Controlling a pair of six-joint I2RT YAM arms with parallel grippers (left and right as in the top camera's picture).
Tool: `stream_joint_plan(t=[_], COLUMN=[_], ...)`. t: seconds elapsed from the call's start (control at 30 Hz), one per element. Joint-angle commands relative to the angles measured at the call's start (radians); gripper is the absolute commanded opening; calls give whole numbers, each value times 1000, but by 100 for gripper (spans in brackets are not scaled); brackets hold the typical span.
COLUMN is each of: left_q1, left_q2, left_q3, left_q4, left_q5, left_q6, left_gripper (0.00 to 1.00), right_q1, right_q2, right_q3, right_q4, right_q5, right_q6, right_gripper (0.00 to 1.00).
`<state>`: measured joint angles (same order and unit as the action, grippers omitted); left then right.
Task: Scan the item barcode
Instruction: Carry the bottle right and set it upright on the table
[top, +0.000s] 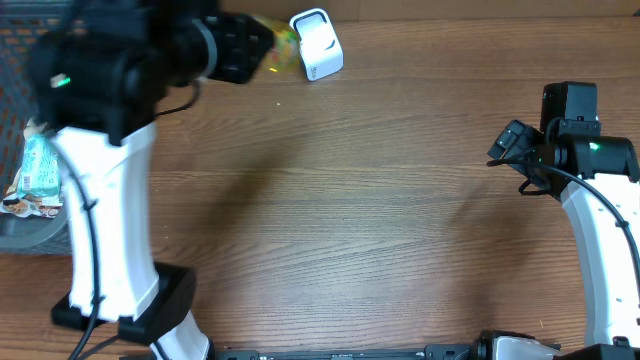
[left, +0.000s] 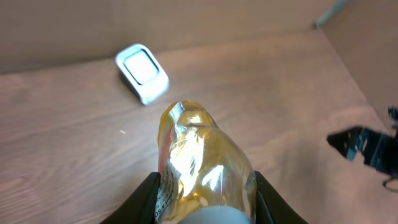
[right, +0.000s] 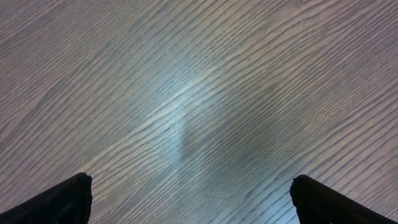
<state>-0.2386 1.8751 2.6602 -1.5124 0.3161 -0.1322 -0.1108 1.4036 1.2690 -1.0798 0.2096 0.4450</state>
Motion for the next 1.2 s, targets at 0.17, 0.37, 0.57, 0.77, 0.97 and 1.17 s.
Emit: stream_joint_plan(t=[0.17,0.37,0.57,0.77,0.97,1.17], left_q1=[-181,-293,-401,-511,-563,-582], left_q2=[148,247,331,430,520,588], left_q3=[17,17,17,17,17,17], left_q4=[-2,14,37,81,89,99], left_q5=[-71,-144,-282,-335,-349,-350], left_q6=[-94,-163,-352,-492,-580,-618], left_gripper=[29,28,27,29,31,33], right_q1=[-1,-1,-1,-1,-1,-1], right_q2=[2,2,2,2,2,2], right_q3=[11,11,11,11,11,11], right_q4=[4,4,4,4,4,4], right_q5=[6,6,6,6,6,6], right_q6=[8,8,8,8,8,8], right_gripper=[100,100,100,100,100,100])
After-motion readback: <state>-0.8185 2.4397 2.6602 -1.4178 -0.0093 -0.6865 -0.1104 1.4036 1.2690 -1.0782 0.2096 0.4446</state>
